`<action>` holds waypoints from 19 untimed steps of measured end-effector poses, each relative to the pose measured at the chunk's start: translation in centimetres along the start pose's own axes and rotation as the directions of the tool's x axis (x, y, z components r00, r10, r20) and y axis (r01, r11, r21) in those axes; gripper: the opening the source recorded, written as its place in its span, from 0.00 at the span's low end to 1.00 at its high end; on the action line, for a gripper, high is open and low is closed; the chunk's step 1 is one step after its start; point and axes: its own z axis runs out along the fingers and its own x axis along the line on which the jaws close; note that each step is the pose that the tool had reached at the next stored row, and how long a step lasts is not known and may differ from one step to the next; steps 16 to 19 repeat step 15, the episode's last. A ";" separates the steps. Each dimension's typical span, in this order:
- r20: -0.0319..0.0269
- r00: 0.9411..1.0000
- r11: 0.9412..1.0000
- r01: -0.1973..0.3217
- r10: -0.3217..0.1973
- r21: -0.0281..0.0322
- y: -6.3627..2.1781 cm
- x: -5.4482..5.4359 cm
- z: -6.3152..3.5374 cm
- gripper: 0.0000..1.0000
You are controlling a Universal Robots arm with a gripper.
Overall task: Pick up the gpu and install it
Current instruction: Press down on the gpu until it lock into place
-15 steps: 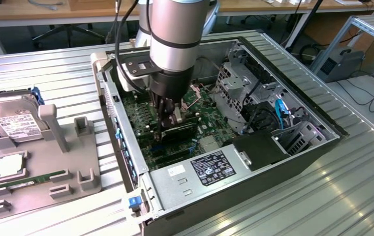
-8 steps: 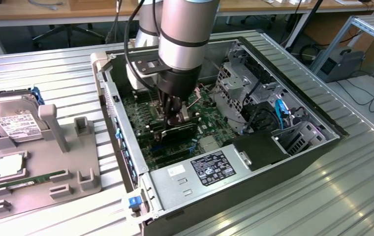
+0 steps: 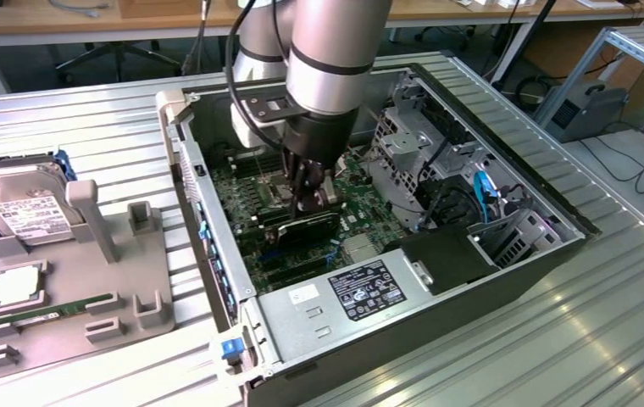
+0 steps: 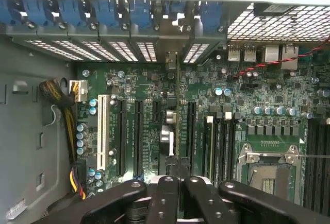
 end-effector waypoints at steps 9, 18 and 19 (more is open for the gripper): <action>0.000 1.000 1.000 0.000 0.000 0.000 -0.01 0.0 -0.68 0.11; 0.000 1.000 1.000 0.000 0.000 0.000 -0.01 0.0 -0.68 0.11; 0.000 1.000 1.000 0.000 0.000 0.000 -0.01 0.0 -0.68 0.11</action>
